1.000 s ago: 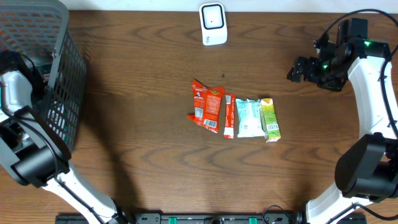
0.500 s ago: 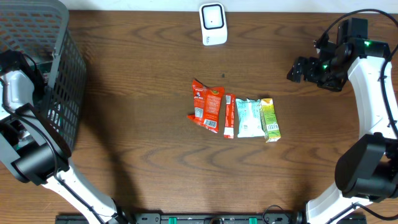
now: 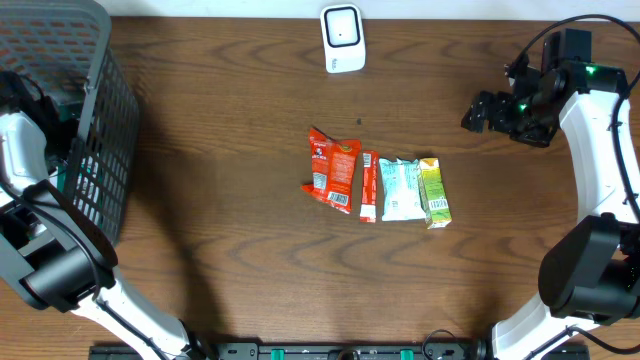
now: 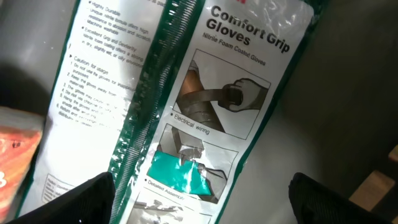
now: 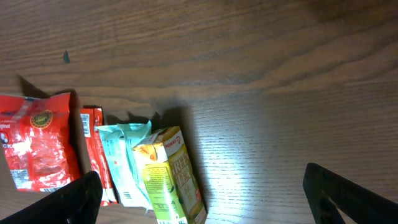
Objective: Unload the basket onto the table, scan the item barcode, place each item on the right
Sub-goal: 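Grasp the green-white 3M gloves pack in the basket with the left gripper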
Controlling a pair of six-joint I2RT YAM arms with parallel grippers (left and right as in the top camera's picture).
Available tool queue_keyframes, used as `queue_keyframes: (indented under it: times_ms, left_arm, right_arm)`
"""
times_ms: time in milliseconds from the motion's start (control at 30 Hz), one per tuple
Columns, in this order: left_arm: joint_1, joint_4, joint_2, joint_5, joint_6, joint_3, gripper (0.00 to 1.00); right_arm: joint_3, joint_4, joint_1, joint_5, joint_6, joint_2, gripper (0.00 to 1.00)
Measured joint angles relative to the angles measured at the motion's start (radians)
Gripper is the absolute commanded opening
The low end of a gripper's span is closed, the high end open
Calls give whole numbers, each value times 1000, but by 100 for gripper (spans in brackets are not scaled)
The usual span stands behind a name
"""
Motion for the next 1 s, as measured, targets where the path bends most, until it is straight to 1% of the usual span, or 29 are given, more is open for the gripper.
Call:
queue_keyframes:
  times_ms: [133,233,567,833,867,933,967,1000]
  left_arm:
    - [-7,1,5,-16,54,0,91]
    - [-13,5,13,-37,67,0,91]
    - [-15,7,98,-60,82,-1,91]
    - [-15,24,98,-91,81,0,91]
    - [-15,24,98,-91,81,0,90]
    - [-16,27,98,-92,81,0,84]
    - [-15,31,98,-93,81,-1,76]
    - [-15,35,98,-95,80,-1,72]
  right_arm:
    - [0,0,0,0,0,0,99]
    - [0,0,0,0,0,0,99]
    - [0,0,0,0,0,0,99]
    - [0,0,0,0,0,0,99]
    - [0,0,0,0,0,0,99]
    - [0,0,0,0,0,0,99]
    - [0,0,0,0,0,0,99]
    - [0,0,0,0,0,0,99]
